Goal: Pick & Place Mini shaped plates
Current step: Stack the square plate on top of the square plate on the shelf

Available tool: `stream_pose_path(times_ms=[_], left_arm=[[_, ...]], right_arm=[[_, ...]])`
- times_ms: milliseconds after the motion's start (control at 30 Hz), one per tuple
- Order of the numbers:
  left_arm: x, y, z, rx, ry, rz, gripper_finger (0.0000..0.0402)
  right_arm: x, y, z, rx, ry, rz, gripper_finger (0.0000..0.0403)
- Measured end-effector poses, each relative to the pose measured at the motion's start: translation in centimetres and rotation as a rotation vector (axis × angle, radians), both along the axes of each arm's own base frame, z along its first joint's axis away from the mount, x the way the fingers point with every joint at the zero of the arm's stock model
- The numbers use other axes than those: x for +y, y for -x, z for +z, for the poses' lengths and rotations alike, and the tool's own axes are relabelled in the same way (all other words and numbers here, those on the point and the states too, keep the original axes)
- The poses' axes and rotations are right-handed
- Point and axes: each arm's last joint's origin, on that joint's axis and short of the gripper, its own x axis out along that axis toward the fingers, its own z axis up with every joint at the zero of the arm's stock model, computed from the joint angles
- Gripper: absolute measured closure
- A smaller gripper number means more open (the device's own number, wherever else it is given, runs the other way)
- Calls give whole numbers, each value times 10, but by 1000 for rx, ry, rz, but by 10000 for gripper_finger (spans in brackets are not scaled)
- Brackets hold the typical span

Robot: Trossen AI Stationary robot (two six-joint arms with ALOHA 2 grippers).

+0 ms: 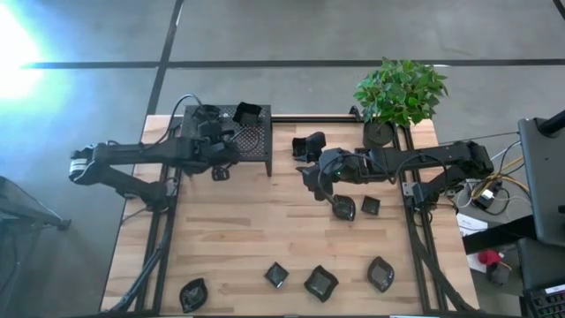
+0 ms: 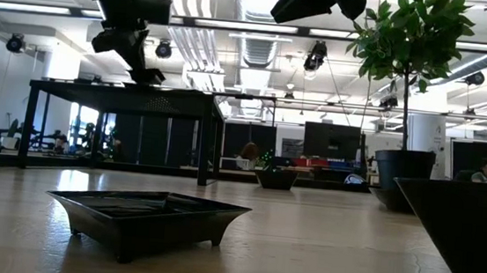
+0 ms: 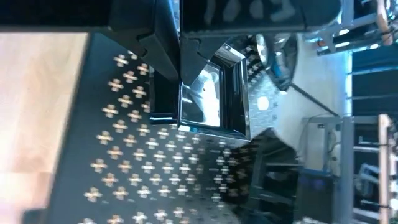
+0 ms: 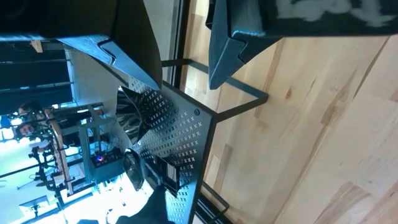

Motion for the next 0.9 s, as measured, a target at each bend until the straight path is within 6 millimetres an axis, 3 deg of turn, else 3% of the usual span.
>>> stream_pose_path(times_ms=[400,900], left_arm=[[-3,3,0,-46,119,38,401],[-2,3,0,-42,105,37,401]], right_arm=[[0,0,0,0,0,0,282],[0,0,0,0,0,0,285]])
